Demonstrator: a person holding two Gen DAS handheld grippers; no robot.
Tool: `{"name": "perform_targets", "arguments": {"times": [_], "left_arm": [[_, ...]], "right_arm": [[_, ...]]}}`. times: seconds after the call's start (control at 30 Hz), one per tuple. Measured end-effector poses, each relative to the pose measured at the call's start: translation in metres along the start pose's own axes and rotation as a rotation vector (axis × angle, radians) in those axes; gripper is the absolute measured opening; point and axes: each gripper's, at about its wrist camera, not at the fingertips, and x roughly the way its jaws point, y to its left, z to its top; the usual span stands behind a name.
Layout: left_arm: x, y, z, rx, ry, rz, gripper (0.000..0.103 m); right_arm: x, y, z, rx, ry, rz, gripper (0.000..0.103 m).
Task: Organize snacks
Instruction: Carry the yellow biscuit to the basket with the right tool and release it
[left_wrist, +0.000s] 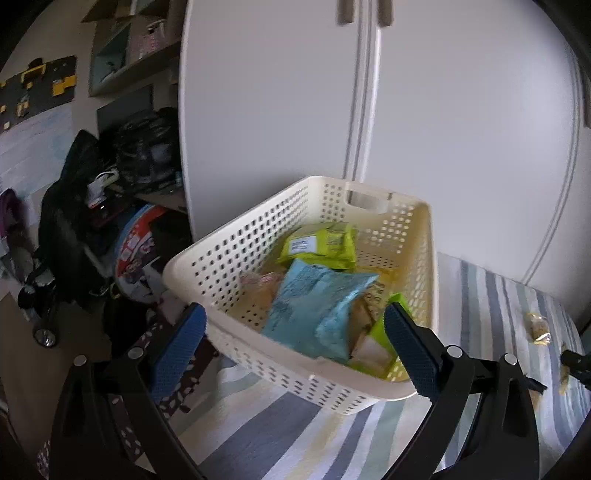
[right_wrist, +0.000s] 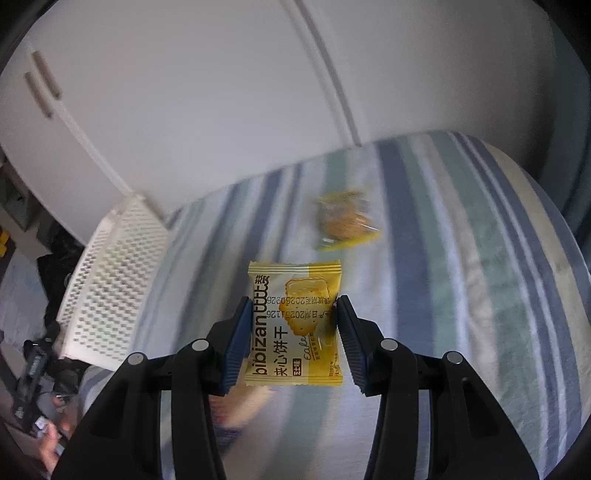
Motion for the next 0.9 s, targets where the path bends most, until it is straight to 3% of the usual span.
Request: {"name": "perform_targets", "arguments": {"times": [0.53,0.9], "left_arm": [[0.000,0.028,-0.003,-0.136,0.017,-0.012,0.098],[-0.006,0.039,0.000,-0.181,-0.011,0.011,0.098]], "right_arm": [[0.036,0.205,0.046,-0.224,0.060,0.251,0.047],[0.092,0.288,0.039,-0.336,0.147,0.221,0.047]]}}
